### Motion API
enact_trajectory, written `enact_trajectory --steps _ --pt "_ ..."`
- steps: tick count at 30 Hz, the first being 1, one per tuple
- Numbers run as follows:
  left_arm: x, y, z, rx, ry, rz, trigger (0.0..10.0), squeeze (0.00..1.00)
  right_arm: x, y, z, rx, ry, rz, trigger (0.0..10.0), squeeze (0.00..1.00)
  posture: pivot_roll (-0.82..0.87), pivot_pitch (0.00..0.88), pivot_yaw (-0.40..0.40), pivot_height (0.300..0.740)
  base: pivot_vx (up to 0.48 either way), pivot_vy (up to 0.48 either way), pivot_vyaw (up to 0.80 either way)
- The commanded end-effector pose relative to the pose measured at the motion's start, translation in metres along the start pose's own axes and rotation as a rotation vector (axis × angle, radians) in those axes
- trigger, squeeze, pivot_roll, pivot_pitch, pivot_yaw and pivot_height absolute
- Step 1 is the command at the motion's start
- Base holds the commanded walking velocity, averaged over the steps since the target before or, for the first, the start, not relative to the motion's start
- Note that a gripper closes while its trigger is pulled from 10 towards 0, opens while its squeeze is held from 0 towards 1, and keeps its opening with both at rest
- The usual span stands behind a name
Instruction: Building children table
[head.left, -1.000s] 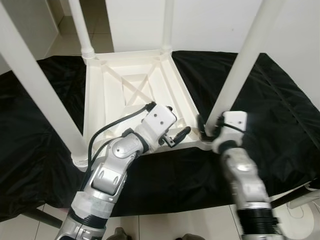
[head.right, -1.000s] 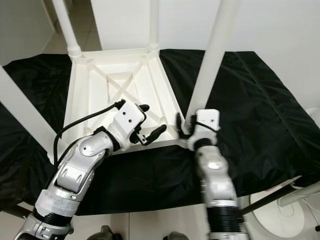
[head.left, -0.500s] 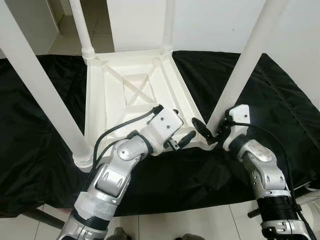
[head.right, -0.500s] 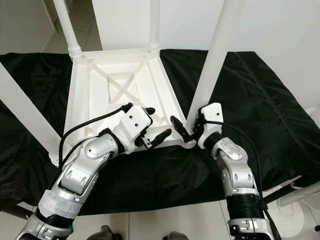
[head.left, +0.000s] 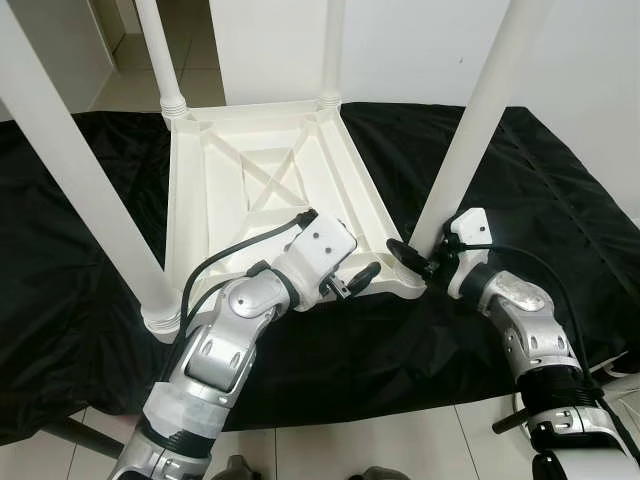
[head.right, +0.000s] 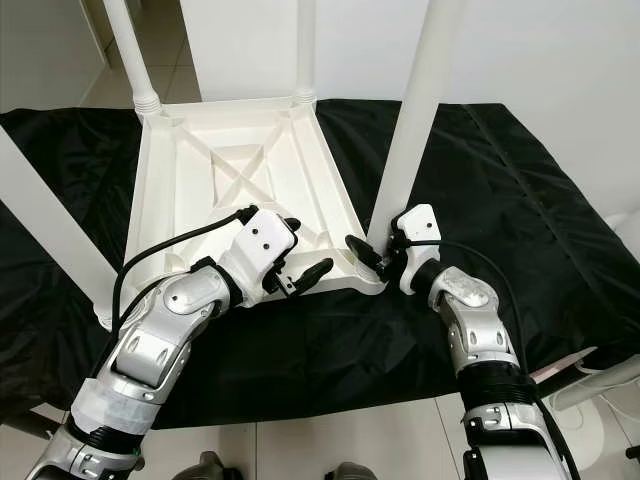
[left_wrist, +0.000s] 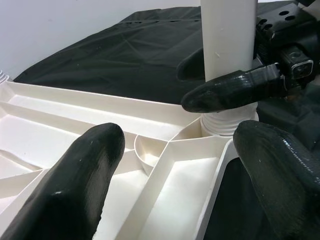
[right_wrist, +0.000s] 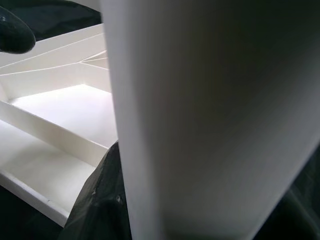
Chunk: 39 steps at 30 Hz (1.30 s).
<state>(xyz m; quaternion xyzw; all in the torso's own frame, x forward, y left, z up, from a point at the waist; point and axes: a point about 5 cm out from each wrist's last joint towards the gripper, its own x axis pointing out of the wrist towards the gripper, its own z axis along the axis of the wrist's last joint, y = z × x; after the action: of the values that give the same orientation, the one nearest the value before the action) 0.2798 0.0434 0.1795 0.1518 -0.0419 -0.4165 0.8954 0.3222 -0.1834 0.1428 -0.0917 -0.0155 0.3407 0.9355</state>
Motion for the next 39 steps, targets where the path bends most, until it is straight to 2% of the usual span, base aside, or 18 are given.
enact_trajectory --steps 1,2,3,6,13,14,15,17,18,21,24,25,34,39 --pt "-0.004 0.003 -0.001 0.004 0.009 0.06 10.0 0.0 0.003 0.013 -0.018 0.051 0.064 0.03 2.3 0.0 -0.08 0.045 -0.005 0.74 0.0 0.0 0.0" --pt "-0.004 0.003 -0.001 0.002 0.011 0.067 10.0 0.0 0.003 0.014 -0.02 0.063 0.07 0.019 4.8 0.0 -0.08 0.045 -0.005 0.74 0.0 0.0 0.0" --pt "-0.005 0.003 -0.001 -0.005 0.01 0.075 10.0 0.0 0.003 0.015 -0.021 0.067 0.071 -0.002 10.0 0.0 -0.09 0.054 -0.007 0.74 0.0 0.0 0.0" --pt "-0.006 0.004 -0.001 -0.011 0.007 0.082 10.0 0.0 0.004 0.016 -0.022 0.071 0.074 -0.023 10.0 0.0 -0.09 0.054 -0.007 0.74 0.0 0.0 0.0" --pt "-0.005 0.008 -0.002 -0.027 0.012 0.113 10.0 0.0 0.008 0.017 -0.017 0.054 0.055 -0.168 10.0 0.0 -0.11 0.081 -0.008 0.74 0.0 0.0 0.0" --pt "-0.005 0.014 -0.003 -0.025 0.019 0.141 10.0 0.0 0.013 0.018 -0.012 0.067 0.045 -0.298 10.0 0.0 -0.12 0.098 -0.021 0.74 0.0 0.0 0.0" --pt "-0.005 0.014 -0.003 -0.025 0.019 0.141 10.0 0.0 0.013 0.018 -0.012 0.067 0.045 -0.298 10.0 0.0 -0.12 0.098 -0.021 0.74 0.0 0.0 0.0" --pt "-0.005 0.019 -0.004 -0.018 0.026 0.171 10.0 0.0 0.014 0.021 -0.007 0.096 0.034 -0.401 10.0 0.0 -0.12 0.097 -0.028 0.74 0.0 0.0 0.0" --pt "-0.005 0.019 -0.004 -0.018 0.026 0.171 10.0 0.0 0.014 0.021 -0.007 0.096 0.034 -0.401 10.0 0.0 -0.12 0.097 -0.028 0.74 0.0 0.0 0.0" --pt "-0.01 0.026 -0.006 -0.037 0.037 0.227 10.0 0.0 0.012 0.031 -0.008 0.154 0.033 -0.586 10.0 0.0 -0.1 0.098 -0.045 0.74 0.0 0.0 0.0" --pt "-0.011 0.026 -0.007 -0.05 0.042 0.239 10.0 0.0 0.012 0.038 -0.008 0.18 0.031 -0.657 10.0 0.0 -0.09 0.098 -0.048 0.74 0.0 0.0 0.0" --pt "-0.012 0.025 -0.008 -0.054 0.042 0.242 10.0 0.0 0.014 0.044 -0.006 0.221 0.011 -0.736 10.0 0.0 -0.08 0.098 -0.057 0.74 0.0 0.0 0.0" --pt "-0.014 0.026 -0.007 -0.053 0.026 0.248 10.0 0.0 0.021 0.054 0.0 0.248 -0.007 -0.744 10.0 0.0 -0.07 0.1 -0.064 0.74 0.0 0.0 0.0" --pt "-0.02 0.029 -0.005 -0.04 -0.007 0.274 10.0 0.0 0.027 0.059 0.006 0.256 -0.019 -0.711 10.0 0.0 -0.05 0.105 -0.068 0.74 0.0 0.0 0.0"
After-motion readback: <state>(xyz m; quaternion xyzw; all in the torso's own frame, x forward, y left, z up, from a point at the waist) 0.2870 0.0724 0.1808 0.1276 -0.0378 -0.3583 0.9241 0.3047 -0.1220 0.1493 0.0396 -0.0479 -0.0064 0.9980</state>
